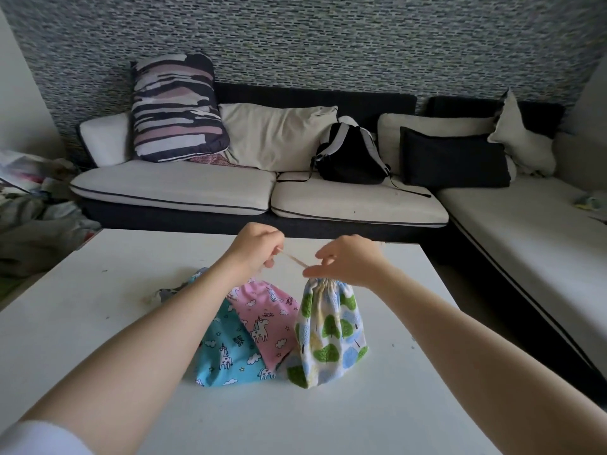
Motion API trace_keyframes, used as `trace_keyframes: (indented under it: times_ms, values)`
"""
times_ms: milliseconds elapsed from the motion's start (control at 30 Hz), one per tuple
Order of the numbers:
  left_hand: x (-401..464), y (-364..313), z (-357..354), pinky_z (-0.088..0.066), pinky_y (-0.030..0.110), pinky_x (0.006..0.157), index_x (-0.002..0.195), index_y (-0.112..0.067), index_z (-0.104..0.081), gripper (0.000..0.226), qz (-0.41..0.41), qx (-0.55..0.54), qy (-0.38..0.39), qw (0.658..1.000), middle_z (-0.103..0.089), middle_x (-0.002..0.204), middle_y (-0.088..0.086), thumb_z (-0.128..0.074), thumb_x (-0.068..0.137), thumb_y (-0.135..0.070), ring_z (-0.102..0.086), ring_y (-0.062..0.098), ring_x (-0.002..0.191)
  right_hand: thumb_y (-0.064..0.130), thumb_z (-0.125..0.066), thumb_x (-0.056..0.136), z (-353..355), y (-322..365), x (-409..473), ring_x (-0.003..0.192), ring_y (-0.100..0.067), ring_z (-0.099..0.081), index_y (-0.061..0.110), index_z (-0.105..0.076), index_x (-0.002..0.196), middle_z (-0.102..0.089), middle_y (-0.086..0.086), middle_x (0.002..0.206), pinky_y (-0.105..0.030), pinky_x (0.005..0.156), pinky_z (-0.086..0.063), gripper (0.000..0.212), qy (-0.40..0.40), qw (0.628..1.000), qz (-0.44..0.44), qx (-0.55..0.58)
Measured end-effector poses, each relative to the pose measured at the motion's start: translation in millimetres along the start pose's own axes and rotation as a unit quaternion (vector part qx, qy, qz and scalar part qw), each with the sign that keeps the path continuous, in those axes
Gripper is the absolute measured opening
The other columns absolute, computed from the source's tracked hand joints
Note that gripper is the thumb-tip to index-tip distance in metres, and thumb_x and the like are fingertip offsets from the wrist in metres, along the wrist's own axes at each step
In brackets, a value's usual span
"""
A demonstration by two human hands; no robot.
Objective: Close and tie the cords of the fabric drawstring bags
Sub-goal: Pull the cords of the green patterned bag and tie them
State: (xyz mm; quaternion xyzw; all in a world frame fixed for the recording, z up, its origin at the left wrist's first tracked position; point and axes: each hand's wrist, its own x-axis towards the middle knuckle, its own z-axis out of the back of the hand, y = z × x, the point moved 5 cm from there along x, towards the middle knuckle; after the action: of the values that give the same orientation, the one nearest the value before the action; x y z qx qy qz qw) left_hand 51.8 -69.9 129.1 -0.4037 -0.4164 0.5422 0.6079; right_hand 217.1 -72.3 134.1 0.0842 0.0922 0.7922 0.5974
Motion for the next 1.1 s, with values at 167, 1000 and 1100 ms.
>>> trace_keyframes:
  times_ms: [167, 1000, 1100]
  values:
    - [-6, -19, -3, -0.013, 0.016, 0.039, 0.058, -0.016, -0.033, 0.035, -0.016, -0.067, 0.017, 0.997, -0.029, 0.042, -0.009, -0.047, 0.086, -0.002, -0.019, 0.009, 0.039, 0.064, -0.053, 0.078, -17, -11, 2, 0.070, -0.018, -0.057, 0.014, -0.070, 0.089, -0.060, 0.003, 0.070, -0.022, 0.049, -0.039, 0.055, 0.005, 0.993, -0.074, -0.091]
    - [-17, -1, -75, -0.018, 0.017, 0.038, 0.070, -0.013, -0.046, 0.033, 0.056, -0.096, 0.173, 0.979, -0.029, 0.052, -0.004, -0.038, 0.099, -0.027, -0.022, 0.008, 0.042, 0.018, -0.072, 0.077, 29, -22, -23, 0.105, -0.022, -0.060, 0.014, -0.037, 0.141, -0.052, 0.004, 0.136, -0.036, 0.087, -0.052, 0.072, -0.123, 0.942, -0.059, 0.308]
    - [-15, 8, -70, -0.019, 0.018, 0.041, 0.066, -0.013, -0.043, 0.035, 0.071, -0.065, 0.121, 0.988, -0.031, 0.051, -0.005, -0.036, 0.099, -0.026, -0.026, 0.007, 0.041, -0.003, -0.048, 0.082, 29, -24, -27, 0.072, -0.021, -0.062, 0.012, -0.044, 0.137, -0.056, -0.001, 0.130, -0.033, 0.073, -0.052, 0.057, -0.115, 0.939, -0.054, 0.320]
